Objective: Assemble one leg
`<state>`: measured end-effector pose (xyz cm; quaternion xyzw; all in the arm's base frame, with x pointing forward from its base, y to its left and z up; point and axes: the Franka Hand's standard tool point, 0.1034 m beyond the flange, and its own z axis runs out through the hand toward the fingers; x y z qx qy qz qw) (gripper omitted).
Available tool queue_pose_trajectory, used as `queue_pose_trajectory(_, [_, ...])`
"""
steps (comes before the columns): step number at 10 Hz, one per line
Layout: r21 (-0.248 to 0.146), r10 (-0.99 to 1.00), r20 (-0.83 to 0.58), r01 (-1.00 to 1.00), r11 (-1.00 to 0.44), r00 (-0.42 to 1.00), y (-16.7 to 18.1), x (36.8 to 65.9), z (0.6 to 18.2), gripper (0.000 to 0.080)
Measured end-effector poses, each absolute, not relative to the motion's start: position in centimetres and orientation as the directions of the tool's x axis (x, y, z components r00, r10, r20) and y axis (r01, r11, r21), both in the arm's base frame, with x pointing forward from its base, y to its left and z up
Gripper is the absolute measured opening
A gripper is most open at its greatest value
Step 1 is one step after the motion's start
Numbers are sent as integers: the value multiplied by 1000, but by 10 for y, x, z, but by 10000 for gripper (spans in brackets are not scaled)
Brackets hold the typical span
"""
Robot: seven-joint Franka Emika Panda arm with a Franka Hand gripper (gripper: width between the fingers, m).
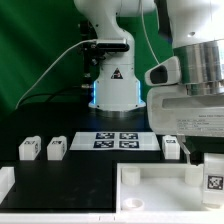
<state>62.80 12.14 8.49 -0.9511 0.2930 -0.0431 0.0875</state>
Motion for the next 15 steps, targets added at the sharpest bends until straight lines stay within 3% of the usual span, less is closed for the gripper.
queue_pose_trajectory(2, [-126, -196, 55, -188, -974, 979, 112, 642, 78, 648])
queue_pose_trajectory(3, [-128, -204, 56, -195, -972, 977, 112, 642, 77, 648])
queue_pose_trajectory(5, [-131, -273, 46, -265, -955, 961, 113, 642, 77, 410])
queue_pose_trajectory(6, [-140, -382, 28, -375, -916, 924, 114, 641, 76, 410])
queue_pose_trajectory(7, [-139, -480, 13, -474, -869, 877, 112, 641, 76, 295])
queue_pose_trajectory(8, [-138, -555, 1, -550, -824, 832, 110, 641, 76, 295])
queue_pose_trajectory(10, [-121, -798, -40, -796, -594, 602, 108, 640, 75, 295])
queue_pose_trajectory(12, [-84, -959, -68, -960, -268, 274, 105, 637, 75, 295])
queue_pose_trajectory(13, [-81, -990, -98, -992, -98, 105, 102, 635, 73, 295])
queue_pose_trajectory(14, [-76, -973, -157, -981, 180, -167, 99, 630, 72, 297])
queue_pose_trajectory(15, [-67, -956, -168, -965, 255, -241, 100, 629, 72, 297])
